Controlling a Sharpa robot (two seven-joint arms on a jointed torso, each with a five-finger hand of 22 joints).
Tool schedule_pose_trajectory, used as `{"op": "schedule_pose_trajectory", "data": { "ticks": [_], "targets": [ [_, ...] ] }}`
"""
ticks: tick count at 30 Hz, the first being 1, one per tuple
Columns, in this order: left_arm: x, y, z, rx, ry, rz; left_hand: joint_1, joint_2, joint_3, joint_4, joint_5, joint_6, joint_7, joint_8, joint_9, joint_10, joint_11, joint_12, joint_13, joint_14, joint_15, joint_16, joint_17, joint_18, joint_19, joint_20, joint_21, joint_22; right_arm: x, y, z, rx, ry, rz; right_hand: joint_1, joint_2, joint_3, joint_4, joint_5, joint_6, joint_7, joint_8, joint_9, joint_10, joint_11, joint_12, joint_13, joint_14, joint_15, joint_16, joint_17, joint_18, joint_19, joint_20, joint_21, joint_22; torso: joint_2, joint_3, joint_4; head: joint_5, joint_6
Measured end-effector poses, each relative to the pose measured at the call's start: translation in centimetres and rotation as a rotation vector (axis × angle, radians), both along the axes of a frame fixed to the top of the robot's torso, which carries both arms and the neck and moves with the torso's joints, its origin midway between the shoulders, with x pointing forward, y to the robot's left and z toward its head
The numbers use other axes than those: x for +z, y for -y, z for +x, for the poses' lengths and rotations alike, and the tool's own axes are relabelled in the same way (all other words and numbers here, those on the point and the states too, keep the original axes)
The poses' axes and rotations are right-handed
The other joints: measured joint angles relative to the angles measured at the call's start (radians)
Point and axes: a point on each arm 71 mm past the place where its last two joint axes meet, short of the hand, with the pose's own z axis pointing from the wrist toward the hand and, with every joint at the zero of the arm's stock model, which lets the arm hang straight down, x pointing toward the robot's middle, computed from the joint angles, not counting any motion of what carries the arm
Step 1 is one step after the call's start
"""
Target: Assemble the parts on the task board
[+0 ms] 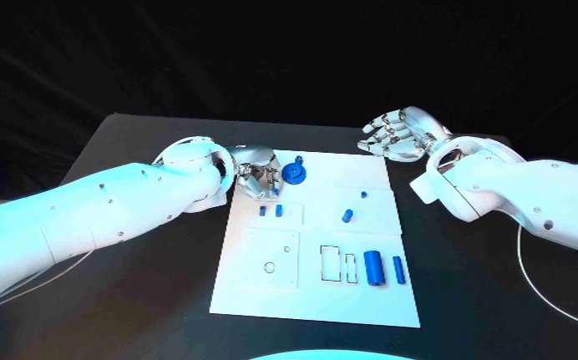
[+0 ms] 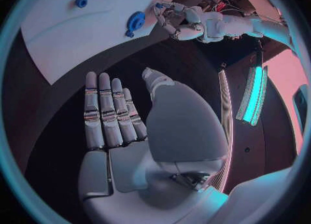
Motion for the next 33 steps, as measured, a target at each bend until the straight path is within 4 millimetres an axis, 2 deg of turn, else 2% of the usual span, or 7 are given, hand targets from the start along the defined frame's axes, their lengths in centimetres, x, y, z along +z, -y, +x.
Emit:
{"op": "schedule_pose_trajectory", "data": {
  "ticks": [17,24,33],
  "targets": [
    [-0.01,-0.05,-0.02,-0.007,0.010,0.001,0.000,0.000,-0.003,-0.003,0.000,0.005,-0.003,-0.005,0.003,0.007,0.000,-0.011,-0.004,0.000,0.000,0.000,0.000,0.000,0.000,0.000,0.000,0.003,-0.01,0.04,0.06,-0.002,0.000,-0.001,0.004,0.004,0.000,0.000,0.000,0.000,0.000,0.000,-0.003,0.000,0.000,0.004,-0.006,0.000,0.000,-0.004,-0.003,0.000,0.000,0.000,0.000,-0.010,-0.001,0.0001,0.0007,0.000,0.000],
    [-0.09,-0.09,-0.08,-0.009,0.012,-0.001,-0.007,-0.007,0.001,-0.007,0.000,-0.030,0.013,-0.044,-0.006,0.011,0.004,-0.044,-0.012,0.000,0.000,0.000,-0.008,0.000,0.000,0.000,0.000,0.006,-0.02,0.08,0.09,-0.003,0.000,-0.002,0.004,0.004,0.000,0.000,0.000,0.000,0.000,0.000,-0.003,0.000,0.000,0.004,-0.006,0.000,0.000,-0.004,-0.003,0.000,0.000,0.000,0.000,-0.010,0.000,0.0001,0.0003,0.000,0.001],
    [-0.18,-0.16,-0.09,-0.007,0.011,0.000,-0.013,-0.013,0.003,-0.008,0.000,-0.052,0.019,-0.069,-0.012,0.018,0.011,-0.058,-0.015,0.004,0.004,0.000,-0.015,0.000,0.004,0.004,0.000,0.004,-0.03,0.09,0.11,-0.004,0.000,-0.003,0.004,0.004,0.000,0.000,0.000,0.000,0.000,0.000,-0.003,0.000,0.000,0.004,-0.006,0.000,0.000,-0.004,-0.003,0.000,0.000,0.000,0.000,-0.010,0.000,0.0001,0.0008,0.000,0.001]
  ]
}}
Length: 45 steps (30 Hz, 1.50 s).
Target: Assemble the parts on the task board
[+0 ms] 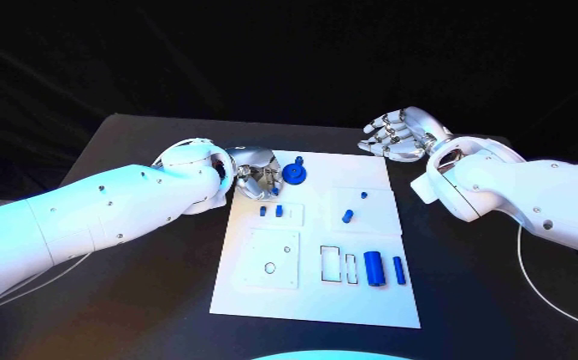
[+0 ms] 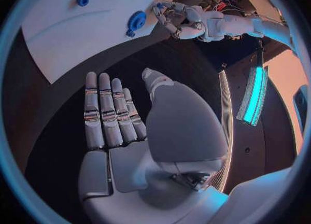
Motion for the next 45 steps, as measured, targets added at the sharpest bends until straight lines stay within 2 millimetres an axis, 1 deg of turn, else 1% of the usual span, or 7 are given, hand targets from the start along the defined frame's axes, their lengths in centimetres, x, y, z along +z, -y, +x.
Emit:
{"op": "schedule_pose_trajectory", "data": {
  "ticks": [23,29,32,37,40,43,45],
  "targets": [
    [-0.2,-0.8,-0.3,0.013,-0.002,0.003,-0.023,-0.023,-0.016,0.004,0.000,-0.069,0.004,-0.049,-0.006,0.009,-0.002,-0.027,0.001,-0.006,0.002,0.000,-0.025,0.000,-0.005,0.004,-0.016,-0.018,-0.1,0.3,0.1,-0.007,-0.004,-0.006,0.000,0.000,-0.009,-0.003,0.000,0.000,0.000,0.011,-0.004,0.000,0.000,0.004,-0.010,-0.007,0.007,-0.014,-0.010,0.000,-0.006,0.006,0.000,-0.019,0.000,0.0001,-0.0007,-0.002,0.000],
    [-0.3,-1.5,-0.5,0.024,-0.005,0.002,-0.030,-0.030,-0.034,0.009,0.000,-0.107,0.001,-0.070,-0.008,-0.001,0.007,-0.046,0.002,-0.017,0.002,0.000,-0.040,0.000,-0.020,0.005,-0.031,-0.034,-0.2,0.7,0.4,-0.004,-0.012,-0.025,0.025,0.008,-0.018,-0.016,-0.055,0.010,0.002,0.020,-0.013,-0.022,0.000,0.003,-0.013,-0.012,0.012,-0.022,-0.018,0.000,-0.013,0.013,0.000,-0.044,0.000,0.0001,-0.0008,-0.004,0.000],
    [-0.3,-2.2,-0.4,0.040,-0.001,-0.003,-0.030,-0.030,-0.044,0.013,0.000,-0.118,0.003,-0.076,-0.008,-0.019,0.011,-0.057,0.002,-0.022,0.008,0.000,-0.045,0.000,-0.020,0.005,-0.031,-0.037,-0.4,0.9,0.5,0.007,-0.016,-0.046,0.058,0.010,-0.012,-0.033,-0.074,0.022,0.001,0.020,-0.023,-0.025,-0.004,0.000,-0.013,0.029,-0.007,-0.005,-0.014,0.000,0.015,-0.002,0.012,-0.050,0.000,0.0002,-0.0009,-0.004,0.000],
    [0.2,-4.0,-0.1,0.087,0.008,-0.029,-0.028,-0.028,-0.053,0.014,0.000,-0.122,0.004,-0.076,-0.004,-0.051,0.023,-0.077,0.002,-0.050,0.019,-0.017,-0.089,0.000,-0.059,0.011,-0.064,-0.072,-0.6,1.1,0.6,0.051,-0.017,-0.113,0.104,-0.001,0.022,-0.069,-0.074,0.082,-0.009,0.020,-0.042,0.049,-0.047,0.002,-0.012,0.194,-0.063,0.091,0.042,0.000,0.147,-0.060,0.098,-0.020,0.000,0.0006,-0.0007,-0.008,0.003],
    [0.8,-5.2,0.3,0.126,0.004,-0.069,-0.015,-0.015,-0.053,0.014,0.000,-0.114,0.015,-0.076,0.003,-0.065,0.029,-0.085,-0.001,-0.099,0.024,-0.051,-0.174,0.000,-0.100,0.016,-0.101,-0.118,-0.8,0.9,0.6,0.096,-0.011,-0.176,0.120,-0.017,0.075,-0.074,-0.080,0.143,-0.028,0.018,-0.053,0.132,-0.072,-0.018,-0.011,0.282,-0.099,0.172,0.120,0.000,0.209,-0.101,0.188,0.045,-0.001,0.0006,-0.0004,-0.019,0.003],
    [1.3,-6.3,0.5,0.169,-0.016,-0.130,-0.004,-0.014,-0.047,0.008,0.000,-0.098,0.031,-0.066,0.011,-0.078,0.041,-0.097,-0.003,-0.201,0.032,-0.134,-0.343,0.000,-0.142,0.023,-0.147,-0.157,-1.1,0.6,0.4,0.140,-0.004,-0.241,0.122,-0.020,0.114,-0.080,-0.084,0.164,-0.038,0.003,-0.063,0.169,-0.083,-0.055,-0.010,0.317,-0.113,0.228,0.185,0.000,0.223,-0.116,0.254,0.103,-0.001,0.0006,-0.0003,-0.030,0.002],
    [1.5,-7.0,0.6,0.196,-0.036,-0.179,-0.004,-0.014,-0.045,0.011,0.000,-0.096,0.032,-0.066,0.012,-0.080,0.043,-0.100,-0.004,-0.225,0.034,-0.157,-0.385,0.000,-0.145,0.027,-0.157,-0.164,-1.5,0.4,0.2,0.173,0.002,-0.297,0.102,-0.041,0.144,-0.085,-0.084,0.170,-0.044,-0.011,-0.069,0.185,-0.091,-0.091,-0.009,0.343,-0.120,0.291,0.246,0.000,0.230,-0.124,0.315,0.160,-0.001,0.0007,-0.0007,-0.036,0.001]
  ]
}}
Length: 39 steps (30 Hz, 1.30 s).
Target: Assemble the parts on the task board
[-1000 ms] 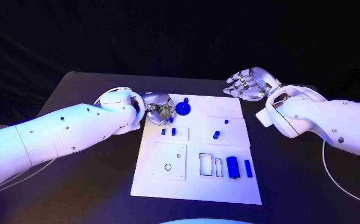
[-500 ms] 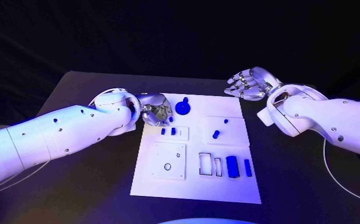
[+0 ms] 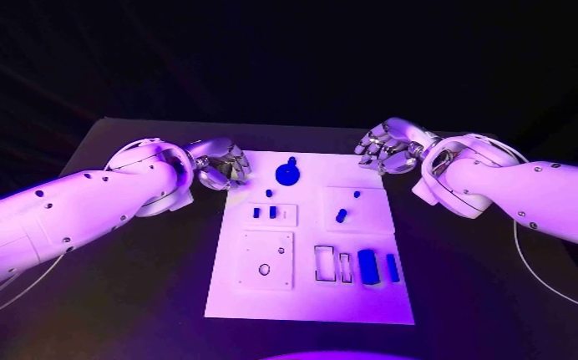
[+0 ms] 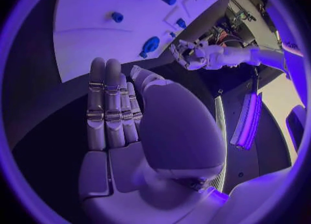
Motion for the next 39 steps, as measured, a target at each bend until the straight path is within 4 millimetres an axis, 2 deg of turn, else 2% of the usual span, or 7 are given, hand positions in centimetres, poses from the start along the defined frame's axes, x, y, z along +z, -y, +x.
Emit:
{"op": "schedule_pose_trajectory", "data": {
  "ticks": [6,11,16,21,23,35,39],
  "targets": [
    [0.9,-1.7,0.0,0.069,-0.060,-0.204,0.013,0.013,0.014,0.001,0.000,0.017,0.012,0.000,0.004,-0.001,0.002,0.000,-0.002,-0.043,0.005,-0.064,-0.048,0.000,-0.017,0.004,-0.041,-0.022,-1.2,-0.5,-0.7,0.073,0.022,-0.134,-0.038,-0.038,0.033,-0.001,-0.010,0.008,0.000,-0.014,-0.002,-0.005,0.003,-0.075,0.000,0.022,-0.001,0.130,0.108,0.000,-0.007,-0.007,0.140,0.138,0.001,0.0005,-0.0003,-0.017,0.000],
    [1.7,-1.8,-0.5,0.124,-0.112,-0.438,0.006,0.021,0.017,0.003,0.000,0.034,0.023,0.006,0.007,0.004,0.007,0.000,-0.004,-0.058,0.012,-0.096,-0.070,0.000,-0.029,0.007,-0.064,-0.039,-2.3,-0.9,-1.5,0.116,0.043,-0.219,-0.044,-0.043,0.005,-0.006,-0.010,0.011,0.003,-0.022,-0.002,-0.054,0.016,-0.095,0.000,0.013,0.008,0.215,0.165,0.000,0.004,0.004,0.289,0.278,0.002,-0.0008,0.0007,-0.022,0.000],
    [2.2,-1.8,-0.8,0.172,-0.159,-0.626,0.011,0.027,0.017,0.003,0.000,0.034,0.023,0.006,0.007,0.004,0.007,0.000,-0.004,-0.058,0.012,-0.096,-0.073,0.000,-0.029,0.007,-0.068,-0.041,-2.9,-1.2,-1.9,0.140,0.068,-0.273,-0.051,-0.037,-0.009,-0.006,-0.010,0.015,0.007,-0.027,-0.001,-0.053,0.016,-0.077,0.004,0.039,0.012,0.473,0.337,-0.040,0.062,0.001,0.523,0.488,0.003,-0.0012,0.0005,-0.022,0.000],
    [2.5,-2.2,-0.9,0.209,-0.185,-0.740,0.015,0.031,0.017,0.003,0.000,0.034,0.023,0.006,0.007,0.004,0.007,0.000,-0.005,-0.058,0.012,-0.100,-0.074,0.000,-0.029,0.007,-0.068,-0.042,-3.2,-1.6,-2.3,0.156,0.087,-0.309,-0.051,-0.037,-0.001,0.001,0.010,0.038,0.002,-0.027,0.007,-0.037,0.010,-0.063,0.005,0.042,0.011,0.648,0.452,-0.055,0.116,-0.003,0.701,0.642,0.002,-0.0015,0.0007,-0.023,-0.002],
    [2.5,-2.3,-0.9,0.218,-0.189,-0.764,0.015,0.031,0.017,0.003,0.000,0.034,0.023,0.006,0.007,0.004,0.007,0.000,-0.005,-0.058,0.012,-0.100,-0.074,0.000,-0.029,0.007,-0.068,-0.042,-3.3,-1.7,-2.4,0.160,0.090,-0.317,-0.051,-0.037,0.008,0.002,0.018,0.039,0.000,-0.027,0.010,-0.035,0.008,-0.063,0.005,0.042,0.011,0.680,0.472,-0.071,0.125,-0.005,0.735,0.671,0.002,-0.0019,0.0012,-0.023,-0.002],
    [2.6,-2.5,-0.9,0.235,-0.198,-0.831,0.015,0.031,0.017,0.003,0.000,0.034,0.023,0.006,0.007,0.001,0.010,0.000,-0.005,-0.058,0.012,-0.100,-0.076,0.000,-0.028,0.007,-0.068,-0.043,-3.9,-2.3,-2.9,0.176,0.094,-0.357,-0.051,-0.037,0.050,-0.003,0.028,0.068,-0.008,-0.013,0.025,-0.007,-0.002,-0.059,0.006,0.046,0.007,0.759,0.522,-0.074,0.147,-0.007,0.819,0.746,0.002,-0.0020,0.0019,-0.023,-0.004],
    [2.7,-2.5,-0.9,0.235,-0.198,-0.838,0.019,0.035,0.017,0.003,0.000,0.034,0.023,0.006,0.007,0.001,0.010,0.000,-0.006,-0.058,0.012,-0.105,-0.078,0.000,-0.028,0.007,-0.072,-0.044,-4.1,-2.4,-2.8,0.176,0.094,-0.367,-0.046,-0.032,0.090,-0.010,-0.003,0.076,-0.011,-0.008,0.033,0.006,-0.004,-0.059,0.006,0.049,0.004,0.780,0.533,-0.086,0.156,-0.008,0.853,0.756,0.002,-0.0016,0.0020,-0.022,-0.004]
  ]
}}
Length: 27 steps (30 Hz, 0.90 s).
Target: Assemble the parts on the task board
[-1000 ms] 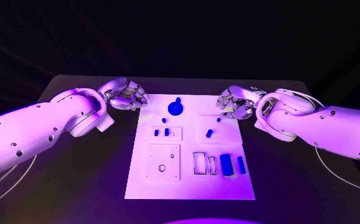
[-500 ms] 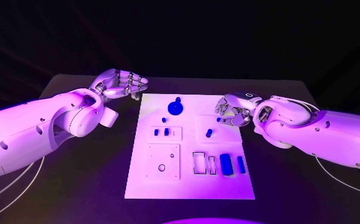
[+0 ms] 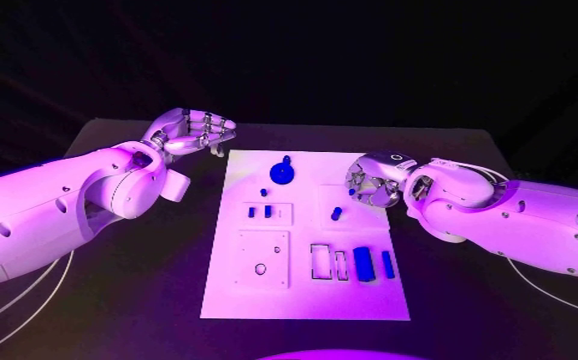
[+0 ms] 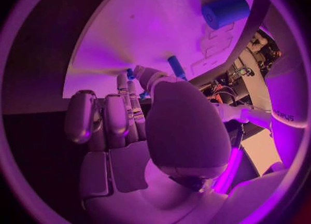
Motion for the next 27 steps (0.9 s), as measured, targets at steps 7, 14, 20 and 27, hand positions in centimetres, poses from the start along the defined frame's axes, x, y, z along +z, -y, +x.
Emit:
{"op": "schedule_pose_trajectory", "data": {
  "ticks": [7,14,20,27],
  "targets": [
    [0.03,0.01,-0.02,0.000,0.001,-0.007,0.000,0.000,0.000,0.000,0.000,0.002,0.002,0.000,0.000,-0.004,0.004,0.000,-0.001,0.000,0.000,-0.005,-0.002,0.000,0.000,0.000,0.000,-0.001,-0.27,-0.24,0.20,-0.003,0.003,-0.013,0.003,0.003,0.018,-0.007,0.000,0.000,0.000,0.004,0.004,0.007,0.000,0.000,0.000,0.000,0.000,0.015,0.008,0.000,0.010,0.000,0.022,0.000,0.000,0.0009,-0.0004,0.002,-0.001],
    [0.05,0.04,-0.05,0.000,0.002,-0.008,0.000,0.000,0.003,-0.003,0.000,0.004,0.004,0.000,0.000,-0.004,0.004,0.000,-0.002,0.000,0.000,-0.005,-0.003,0.000,0.000,0.000,0.000,-0.001,-0.34,-0.44,0.37,-0.003,0.012,-0.018,-0.004,0.009,0.036,-0.011,0.000,0.007,0.000,0.005,0.010,0.013,-0.002,0.000,0.004,0.000,0.000,0.037,0.022,0.000,0.021,0.000,0.049,0.000,0.001,0.0008,-0.0013,0.002,-0.004],
    [0.05,0.05,-0.06,0.000,0.002,-0.008,0.000,0.000,0.003,-0.003,0.000,0.004,0.004,0.000,0.000,-0.007,0.007,0.000,-0.002,0.000,0.000,-0.005,-0.003,0.000,0.000,0.000,0.000,-0.001,-0.41,-0.54,0.43,-0.004,0.020,-0.019,-0.008,0.013,0.053,-0.029,0.000,0.024,-0.009,0.021,0.023,0.040,-0.011,-0.004,0.005,0.000,-0.008,0.072,0.047,-0.015,0.046,-0.003,0.096,0.000,0.001,0.0009,-0.0011,0.001,-0.006],
    [0.06,0.08,-0.07,-0.002,0.002,-0.008,0.000,0.000,0.003,-0.003,0.000,0.004,0.004,0.000,0.000,-0.007,0.007,0.000,-0.003,0.000,0.000,-0.005,-0.003,0.000,0.000,0.000,0.000,-0.001,-0.51,-0.73,0.36,-0.001,0.024,-0.022,0.000,0.040,0.093,-0.084,0.004,0.059,-0.020,0.055,0.056,0.088,-0.023,-0.002,0.022,-0.002,-0.028,0.095,0.056,-0.025,0.064,-0.011,0.138,0.000,0.000,0.0009,-0.0009,-0.001,-0.009]
  ]
}}
